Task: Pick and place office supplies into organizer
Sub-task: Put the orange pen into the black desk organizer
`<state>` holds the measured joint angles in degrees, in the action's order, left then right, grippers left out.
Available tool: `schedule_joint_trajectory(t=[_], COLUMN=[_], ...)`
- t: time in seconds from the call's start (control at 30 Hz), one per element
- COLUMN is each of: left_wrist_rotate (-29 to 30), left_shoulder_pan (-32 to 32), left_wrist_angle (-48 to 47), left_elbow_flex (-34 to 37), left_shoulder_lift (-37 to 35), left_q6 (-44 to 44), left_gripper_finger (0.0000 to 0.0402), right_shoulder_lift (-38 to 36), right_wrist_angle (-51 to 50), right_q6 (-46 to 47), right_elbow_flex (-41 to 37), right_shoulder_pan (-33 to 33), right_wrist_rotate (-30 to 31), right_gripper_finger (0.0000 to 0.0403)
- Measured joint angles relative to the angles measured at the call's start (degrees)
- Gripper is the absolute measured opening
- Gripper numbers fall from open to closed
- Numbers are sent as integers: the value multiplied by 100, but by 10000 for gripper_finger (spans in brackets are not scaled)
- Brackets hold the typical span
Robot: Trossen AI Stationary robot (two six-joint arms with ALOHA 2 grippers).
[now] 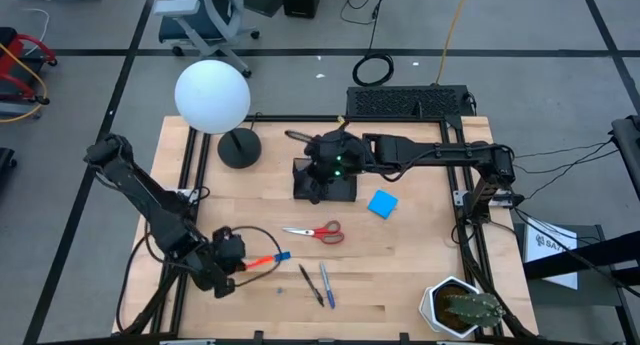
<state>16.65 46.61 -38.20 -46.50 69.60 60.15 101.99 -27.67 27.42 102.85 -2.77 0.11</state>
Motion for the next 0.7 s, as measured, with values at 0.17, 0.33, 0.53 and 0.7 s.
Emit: schedule_joint_trajectory(t=[0.17, 0.33, 0.53, 0.7], left_wrist_rotate=[714, 1490, 1934, 1691], left_shoulder_pan=[-1, -4, -9, -22], left_wrist_angle=[-244, -237, -242, -225], left_elbow_flex=[0, -6, -9, -11], left_shoulder_lift=[-657, -1227, -1651, -1762], left_q6=[262, 300, 187, -159], left_gripper_finger=[13, 1, 1, 0], right_shoulder_lift=[-127, -225, -415, -532], right_wrist_angle=[515, 966, 1281, 1058], right_q6=[2, 28, 48, 102], right_elbow_flex=[-4, -4, -4, -4], right_shoulder_pan=[-110, -172, -251, -231], right_wrist_rotate=[-36, -45, -363, -637], right_gripper_finger=[0, 0, 1, 8])
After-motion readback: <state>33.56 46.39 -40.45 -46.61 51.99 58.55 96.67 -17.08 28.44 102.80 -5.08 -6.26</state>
